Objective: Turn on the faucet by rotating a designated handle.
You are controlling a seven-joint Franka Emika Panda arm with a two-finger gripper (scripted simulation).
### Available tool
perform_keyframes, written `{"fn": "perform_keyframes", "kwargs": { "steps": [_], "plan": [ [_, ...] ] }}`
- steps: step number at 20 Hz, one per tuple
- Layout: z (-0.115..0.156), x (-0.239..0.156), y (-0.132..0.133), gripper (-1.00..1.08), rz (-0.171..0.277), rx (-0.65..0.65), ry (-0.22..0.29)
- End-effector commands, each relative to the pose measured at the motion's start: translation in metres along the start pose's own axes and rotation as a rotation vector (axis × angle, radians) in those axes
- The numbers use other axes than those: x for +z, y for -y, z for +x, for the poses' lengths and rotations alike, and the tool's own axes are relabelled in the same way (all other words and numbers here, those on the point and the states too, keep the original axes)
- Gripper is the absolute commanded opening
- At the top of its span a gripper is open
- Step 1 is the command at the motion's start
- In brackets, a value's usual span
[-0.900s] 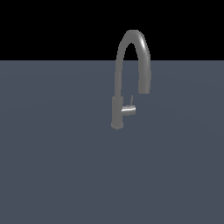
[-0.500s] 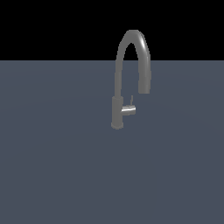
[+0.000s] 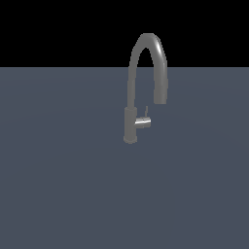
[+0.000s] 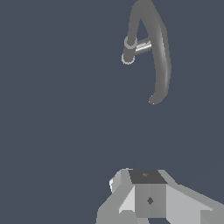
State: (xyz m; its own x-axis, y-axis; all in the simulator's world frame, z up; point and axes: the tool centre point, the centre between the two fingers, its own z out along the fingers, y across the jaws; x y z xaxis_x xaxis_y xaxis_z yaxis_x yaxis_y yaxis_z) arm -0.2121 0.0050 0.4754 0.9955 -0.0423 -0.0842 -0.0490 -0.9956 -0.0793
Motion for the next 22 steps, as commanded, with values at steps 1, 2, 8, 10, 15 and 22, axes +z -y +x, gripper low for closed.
{"fn": "perform_keyframes", "kwargs": {
  "steps": [1,2,8,10,15,22],
  "plan": [
    [0.011,0.001,0.0,-1.0,0.021,0.022,0.027],
    [0.017,0.001,0.0,-1.0,0.03,0.032,0.039],
    [0.05,0.005,-0.002,-1.0,0.093,0.098,0.119],
    [0.062,0.007,-0.003,-1.0,0.114,0.12,0.146],
    [0.09,0.014,-0.006,-1.0,0.169,0.176,0.214],
    [0.129,0.026,-0.013,-1.0,0.246,0.256,0.312]
  ]
}}
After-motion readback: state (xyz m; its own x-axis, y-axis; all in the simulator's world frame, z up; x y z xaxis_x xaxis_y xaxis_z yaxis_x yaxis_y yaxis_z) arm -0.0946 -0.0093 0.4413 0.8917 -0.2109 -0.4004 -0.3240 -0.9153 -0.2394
